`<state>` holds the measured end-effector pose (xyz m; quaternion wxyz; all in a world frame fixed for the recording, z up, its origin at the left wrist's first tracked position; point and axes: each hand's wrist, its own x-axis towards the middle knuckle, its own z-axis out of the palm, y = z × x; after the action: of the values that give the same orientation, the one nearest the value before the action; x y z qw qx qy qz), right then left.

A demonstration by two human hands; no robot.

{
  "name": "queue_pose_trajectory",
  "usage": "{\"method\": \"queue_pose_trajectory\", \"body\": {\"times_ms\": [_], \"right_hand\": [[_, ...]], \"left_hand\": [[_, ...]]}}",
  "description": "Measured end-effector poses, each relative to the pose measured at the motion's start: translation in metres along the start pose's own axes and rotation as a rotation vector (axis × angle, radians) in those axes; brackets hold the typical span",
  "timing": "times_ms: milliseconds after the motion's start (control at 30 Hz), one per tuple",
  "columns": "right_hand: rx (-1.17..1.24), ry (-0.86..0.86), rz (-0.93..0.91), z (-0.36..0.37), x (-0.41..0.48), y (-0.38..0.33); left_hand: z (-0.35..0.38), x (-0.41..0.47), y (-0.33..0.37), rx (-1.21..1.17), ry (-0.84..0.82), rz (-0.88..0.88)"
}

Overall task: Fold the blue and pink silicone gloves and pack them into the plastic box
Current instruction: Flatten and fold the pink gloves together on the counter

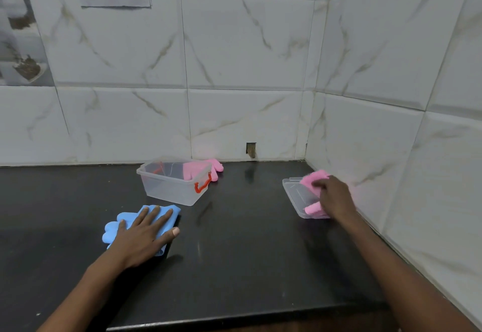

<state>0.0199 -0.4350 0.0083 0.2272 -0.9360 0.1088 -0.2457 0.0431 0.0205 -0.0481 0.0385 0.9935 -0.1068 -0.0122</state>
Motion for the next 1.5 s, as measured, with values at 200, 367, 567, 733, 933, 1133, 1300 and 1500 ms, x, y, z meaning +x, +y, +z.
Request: {"method": "queue_pose_trajectory", "body": {"times_ms": [200,367,567,733,933,1133,1300,1500], "right_hand": [[0.723,0.052,-0.059,-0.052,0.013,-0.044],[0.859,-0.192,-0.236,-0.055,-0.016,-0.085],[0.579,-0.434,-0.514,-0.019,-0.055,-0.117],[0.298,-0.45,-0.668,0.007,-0.07,-0.112],[0.895,-0.563,-0.38,0.023,-0.076,-0.106],[1.623,-0.584,0.005,0.02,-0.049,-0.14],[1.839,-0.479,0.041,0.01,-0.033,-0.156],[2.008,-0.477,0.058,0.014,-0.034,-0.148]], "left_hand": [[-0.033,-0.019,0.041,-0.207,0.408,0.032],[-0.059,-0.037,0.115,-1.612,-0.225,0.108],[-0.085,0.005,0.152,-2.191,-0.526,-0.032],[-0.084,0.028,0.15,-2.136,-0.314,-0.079],[-0.092,0.038,0.146,-2.038,-0.026,0.069],[-0.113,0.035,0.151,-1.936,-0.112,0.338],[-0.13,0.037,0.158,-1.367,0.325,0.266],[-0.149,0.035,0.158,-1.434,0.396,0.285]]}}
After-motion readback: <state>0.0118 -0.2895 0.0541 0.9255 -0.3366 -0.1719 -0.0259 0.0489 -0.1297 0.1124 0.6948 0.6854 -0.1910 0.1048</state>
